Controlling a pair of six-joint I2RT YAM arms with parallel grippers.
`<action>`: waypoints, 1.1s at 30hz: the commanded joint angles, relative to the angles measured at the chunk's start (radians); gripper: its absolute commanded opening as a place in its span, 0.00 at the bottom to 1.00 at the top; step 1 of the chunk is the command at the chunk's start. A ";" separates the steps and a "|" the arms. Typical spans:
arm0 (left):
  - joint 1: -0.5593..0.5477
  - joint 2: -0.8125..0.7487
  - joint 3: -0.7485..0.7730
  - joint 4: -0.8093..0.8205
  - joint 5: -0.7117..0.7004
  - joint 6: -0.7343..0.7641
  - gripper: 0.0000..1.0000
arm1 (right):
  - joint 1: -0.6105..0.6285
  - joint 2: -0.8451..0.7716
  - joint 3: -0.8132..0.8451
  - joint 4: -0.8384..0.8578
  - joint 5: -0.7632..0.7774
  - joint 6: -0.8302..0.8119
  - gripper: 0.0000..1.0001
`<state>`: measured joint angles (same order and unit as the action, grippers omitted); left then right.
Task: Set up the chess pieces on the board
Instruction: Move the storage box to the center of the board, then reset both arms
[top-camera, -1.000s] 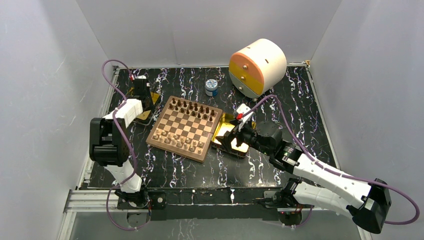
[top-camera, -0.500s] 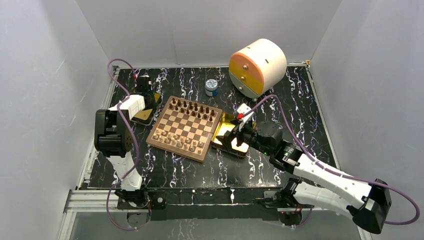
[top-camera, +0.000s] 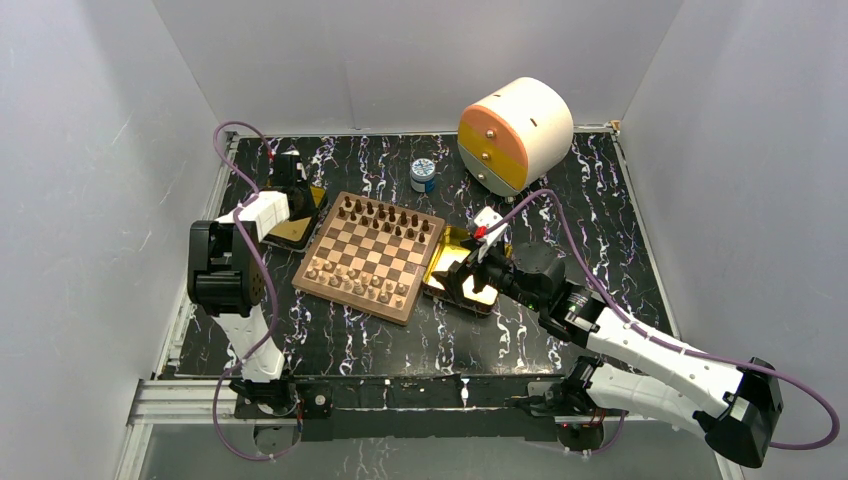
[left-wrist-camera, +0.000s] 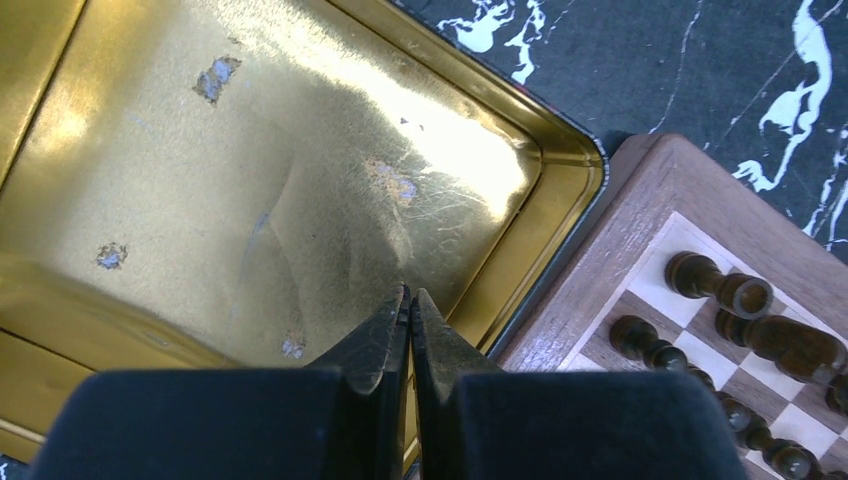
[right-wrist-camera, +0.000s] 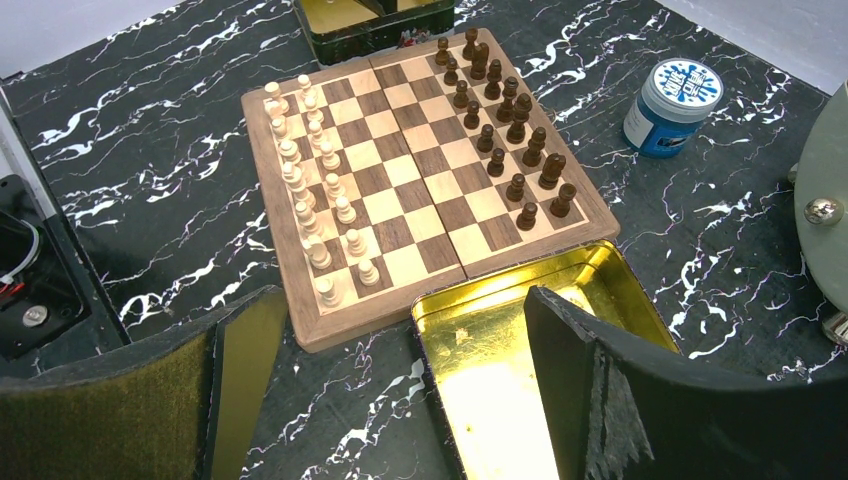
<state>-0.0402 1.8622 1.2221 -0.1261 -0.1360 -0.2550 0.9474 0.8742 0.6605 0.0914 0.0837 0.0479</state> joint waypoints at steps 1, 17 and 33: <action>0.003 -0.067 -0.001 0.013 0.045 -0.001 0.00 | 0.000 -0.020 0.036 0.048 0.016 0.002 0.99; 0.003 -0.150 0.062 -0.021 0.125 -0.018 0.03 | 0.001 -0.022 0.043 0.010 0.019 0.045 0.99; -0.213 -0.451 -0.026 -0.128 0.293 0.072 0.91 | 0.000 0.024 0.116 -0.237 0.200 0.429 0.99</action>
<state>-0.2073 1.5185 1.2343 -0.2169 0.0761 -0.2100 0.9474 0.8986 0.7025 -0.0628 0.1627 0.3019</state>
